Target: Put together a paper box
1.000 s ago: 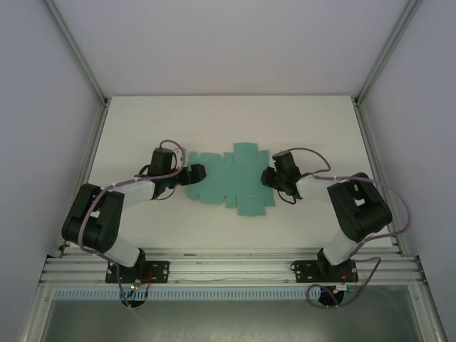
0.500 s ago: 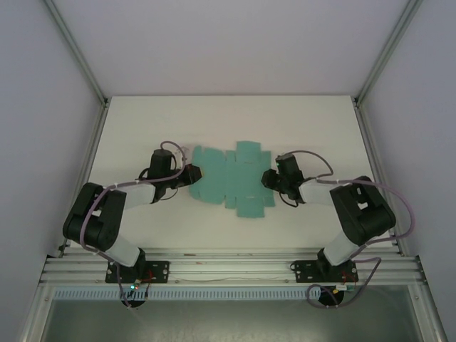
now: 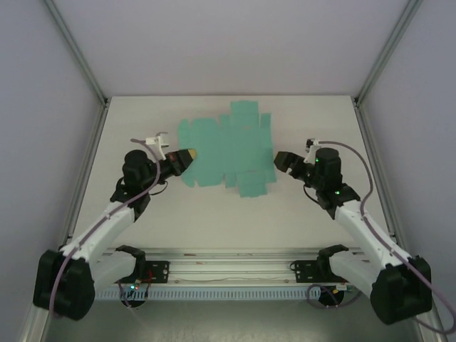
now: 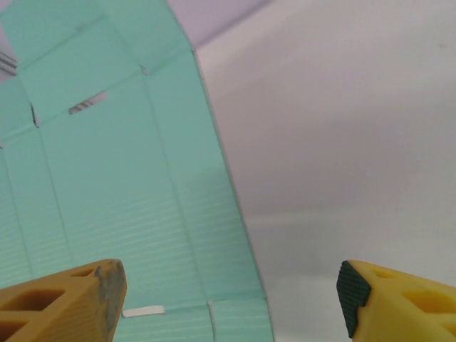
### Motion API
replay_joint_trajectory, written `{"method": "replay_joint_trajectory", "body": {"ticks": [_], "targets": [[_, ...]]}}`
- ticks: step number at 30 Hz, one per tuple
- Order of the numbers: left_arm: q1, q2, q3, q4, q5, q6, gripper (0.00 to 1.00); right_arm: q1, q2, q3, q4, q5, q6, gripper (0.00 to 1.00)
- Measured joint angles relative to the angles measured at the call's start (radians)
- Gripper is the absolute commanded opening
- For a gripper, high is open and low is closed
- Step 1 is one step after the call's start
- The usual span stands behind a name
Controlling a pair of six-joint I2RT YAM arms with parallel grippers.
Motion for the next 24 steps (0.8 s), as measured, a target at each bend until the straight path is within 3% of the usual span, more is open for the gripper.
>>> {"method": "replay_joint_trajectory", "body": {"ticks": [6, 11, 19, 22, 23, 24], "targets": [[0.0, -0.141, 0.008, -0.023, 0.012, -0.076, 0.0, -0.03, -0.005, 0.053, -0.015, -0.207, 0.013, 0.69], [0.0, -0.161, 0.011, -0.045, 0.027, -0.104, 0.0, -0.03, 0.025, 0.058, 0.039, -0.352, 0.054, 0.42], [0.006, -0.167, 0.011, -0.079, 0.026, -0.109, 0.0, -0.037, 0.031, 0.058, 0.085, -0.41, 0.037, 0.02], [0.006, -0.177, 0.011, -0.102, 0.021, -0.106, 0.03, -0.037, 0.029, 0.058, 0.082, -0.421, 0.015, 0.0], [0.006, -0.181, 0.011, -0.109, 0.016, -0.104, 0.34, -0.037, 0.029, 0.058, 0.08, -0.424, 0.002, 0.0], [0.006, -0.186, 0.011, -0.127, 0.005, -0.093, 0.87, -0.037, 0.029, 0.058, 0.076, -0.424, -0.015, 0.0]]}}
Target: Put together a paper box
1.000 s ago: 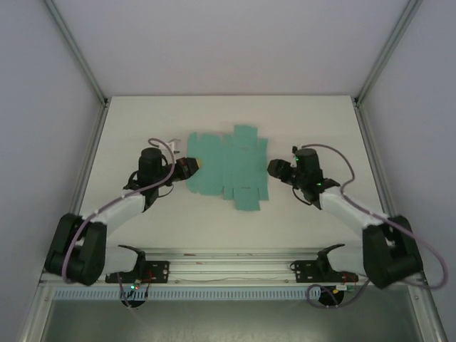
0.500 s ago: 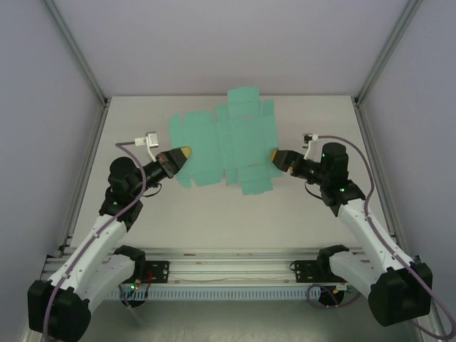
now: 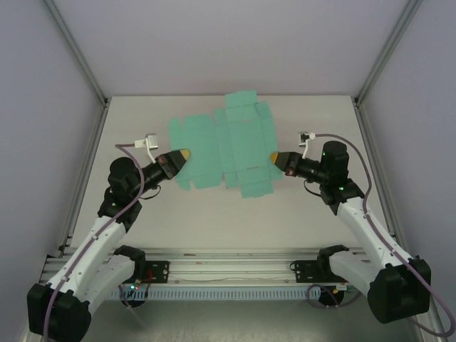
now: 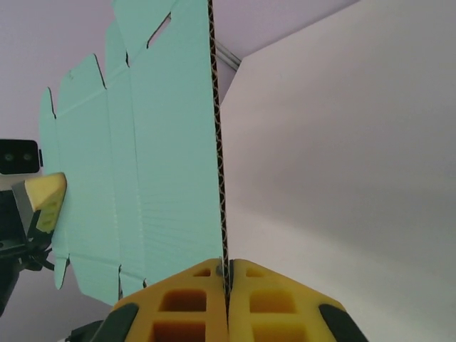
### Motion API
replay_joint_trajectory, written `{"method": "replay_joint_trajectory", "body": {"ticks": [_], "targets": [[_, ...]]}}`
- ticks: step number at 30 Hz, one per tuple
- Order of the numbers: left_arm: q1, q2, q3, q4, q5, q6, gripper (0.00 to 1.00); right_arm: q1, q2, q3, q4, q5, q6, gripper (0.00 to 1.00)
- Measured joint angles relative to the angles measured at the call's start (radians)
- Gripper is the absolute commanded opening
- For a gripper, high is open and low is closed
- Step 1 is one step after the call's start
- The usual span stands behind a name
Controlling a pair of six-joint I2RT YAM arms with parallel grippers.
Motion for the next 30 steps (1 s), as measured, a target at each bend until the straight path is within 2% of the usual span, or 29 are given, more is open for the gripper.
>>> {"method": "replay_joint_trajectory", "body": {"ticks": [1, 3, 9, 13, 17, 22, 25, 30], "targets": [[0.0, -0.005, 0.003, -0.031, -0.013, 0.017, 1.0, 0.0, 0.0, 0.002, -0.014, 0.002, -0.02, 0.0], [-0.002, -0.015, 0.022, -0.127, -0.072, 0.059, 1.0, 0.0, 0.0, 0.01, -0.067, 0.021, -0.08, 0.0], [-0.002, -0.02, 0.056, -0.417, -0.349, 0.172, 1.0, 0.027, 0.03, 0.024, -0.239, 0.124, -0.337, 0.0], [-0.002, 0.004, 0.056, -0.522, -0.439, 0.207, 1.0, 0.074, 0.131, 0.037, -0.318, 0.249, -0.486, 0.02], [-0.002, 0.036, 0.056, -0.54, -0.444, 0.232, 1.0, 0.139, 0.243, 0.066, -0.355, 0.388, -0.629, 0.01], [-0.002, 0.097, 0.056, -0.539, -0.417, 0.238, 1.0, 0.225, 0.327, 0.079, -0.301, 0.609, -0.771, 0.01], [-0.002, 0.132, 0.056, -0.533, -0.388, 0.239, 1.0, 0.266, 0.332, 0.055, -0.185, 0.691, -0.864, 0.0], [-0.002, 0.196, 0.056, -0.493, -0.334, 0.238, 1.0, 0.351, 0.322, -0.052, 0.036, 0.739, -1.063, 0.0]]}}
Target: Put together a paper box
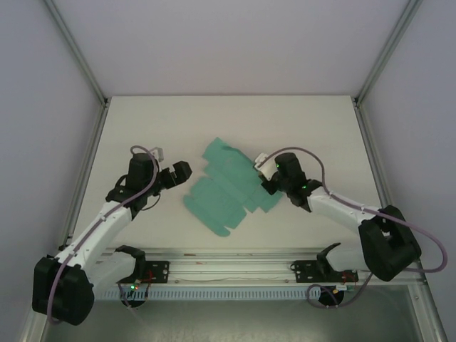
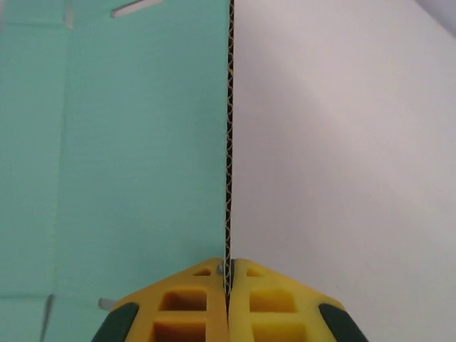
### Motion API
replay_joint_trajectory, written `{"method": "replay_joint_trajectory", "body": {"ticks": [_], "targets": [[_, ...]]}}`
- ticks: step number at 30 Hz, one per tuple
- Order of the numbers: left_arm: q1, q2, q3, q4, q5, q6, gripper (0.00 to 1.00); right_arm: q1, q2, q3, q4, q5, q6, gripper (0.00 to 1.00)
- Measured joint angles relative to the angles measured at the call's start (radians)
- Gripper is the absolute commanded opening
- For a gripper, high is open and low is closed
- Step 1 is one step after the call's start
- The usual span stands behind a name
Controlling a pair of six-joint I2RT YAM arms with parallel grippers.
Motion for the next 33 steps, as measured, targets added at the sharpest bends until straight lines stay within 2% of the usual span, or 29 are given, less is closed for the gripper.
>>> {"method": "replay_joint_trajectory", "body": {"ticks": [8, 14, 19, 26, 33], "targets": [[0.0, 0.108, 0.058, 0.022, 0.074, 0.0, 1.0, 0.188, 0.139, -0.016, 0.219, 0.24, -0.34, 0.0], [-0.02, 0.154, 0.121, 0.041, 0.107, -0.003, 0.99, 0.254, 0.215, -0.017, 0.343, 0.329, -0.492, 0.0], [-0.047, 0.207, 0.155, 0.048, 0.129, 0.002, 0.9, 0.27, 0.221, -0.017, 0.398, 0.338, -0.53, 0.0], [-0.06, 0.346, 0.239, 0.045, 0.152, 0.044, 0.7, 0.273, 0.221, -0.017, 0.414, 0.335, -0.537, 0.0], [-0.094, 0.426, 0.267, 0.049, 0.187, 0.053, 0.63, 0.278, 0.217, -0.017, 0.414, 0.335, -0.536, 0.0]]}}
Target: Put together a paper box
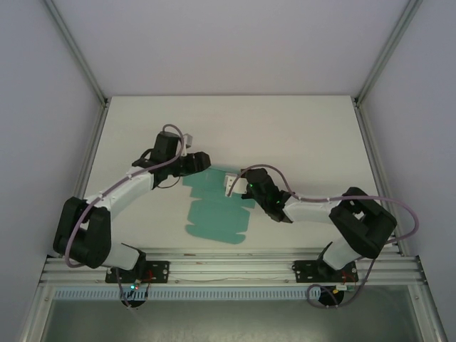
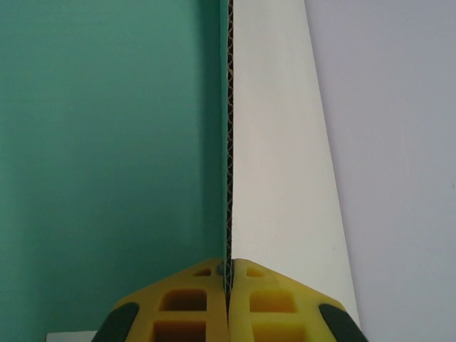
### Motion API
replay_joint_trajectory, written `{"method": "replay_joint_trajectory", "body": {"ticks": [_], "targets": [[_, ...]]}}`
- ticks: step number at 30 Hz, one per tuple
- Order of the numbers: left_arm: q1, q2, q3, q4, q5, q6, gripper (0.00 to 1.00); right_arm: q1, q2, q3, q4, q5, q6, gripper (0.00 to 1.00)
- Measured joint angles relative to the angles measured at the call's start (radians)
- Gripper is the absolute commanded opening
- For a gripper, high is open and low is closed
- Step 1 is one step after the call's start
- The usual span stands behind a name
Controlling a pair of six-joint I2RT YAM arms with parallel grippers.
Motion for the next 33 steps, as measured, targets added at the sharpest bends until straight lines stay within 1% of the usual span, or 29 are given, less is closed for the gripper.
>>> {"method": "replay_joint_trajectory", "body": {"ticks": [2, 4, 8, 10, 12, 17, 19, 21, 28, 33], "targets": [[-0.011, 0.013, 0.0, 0.0, 0.01, 0.0, 0.62, 0.0, 0.0, 0.0, 0.0, 0.0, 0.0, 0.0], [-0.017, 0.024, 0.0, 0.0, 0.018, -0.001, 0.56, 0.0, -0.001, 0.0, 0.001, 0.0, 0.002, 0.0], [-0.024, 0.032, 0.0, 0.027, 0.035, -0.021, 0.51, 0.0, -0.002, -0.002, 0.001, 0.0, 0.003, 0.0], [-0.03, 0.032, 0.0, 0.053, 0.045, -0.04, 0.42, 0.001, -0.002, -0.003, 0.005, 0.0, 0.004, 0.0], [-0.039, 0.033, 0.0, 0.079, 0.045, -0.061, 0.36, 0.002, -0.002, -0.006, 0.01, 0.0, 0.005, 0.0], [-0.043, 0.05, -0.017, 0.136, 0.039, -0.118, 0.28, 0.002, -0.002, -0.01, 0.011, 0.016, 0.012, 0.0], [-0.043, 0.053, -0.03, 0.155, 0.035, -0.141, 0.22, 0.002, -0.002, -0.015, 0.012, 0.02, 0.012, 0.0], [-0.043, 0.058, -0.035, 0.169, 0.032, -0.16, 0.2, 0.002, -0.002, -0.019, 0.013, 0.021, 0.015, 0.0], [-0.048, 0.065, -0.073, 0.252, 0.022, -0.249, 0.05, 0.002, -0.002, -0.024, 0.013, 0.037, 0.023, 0.0], [-0.053, 0.046, -0.105, 0.293, 0.011, -0.294, 0.05, 0.003, -0.01, -0.03, 0.016, 0.039, 0.026, 0.0]]}}
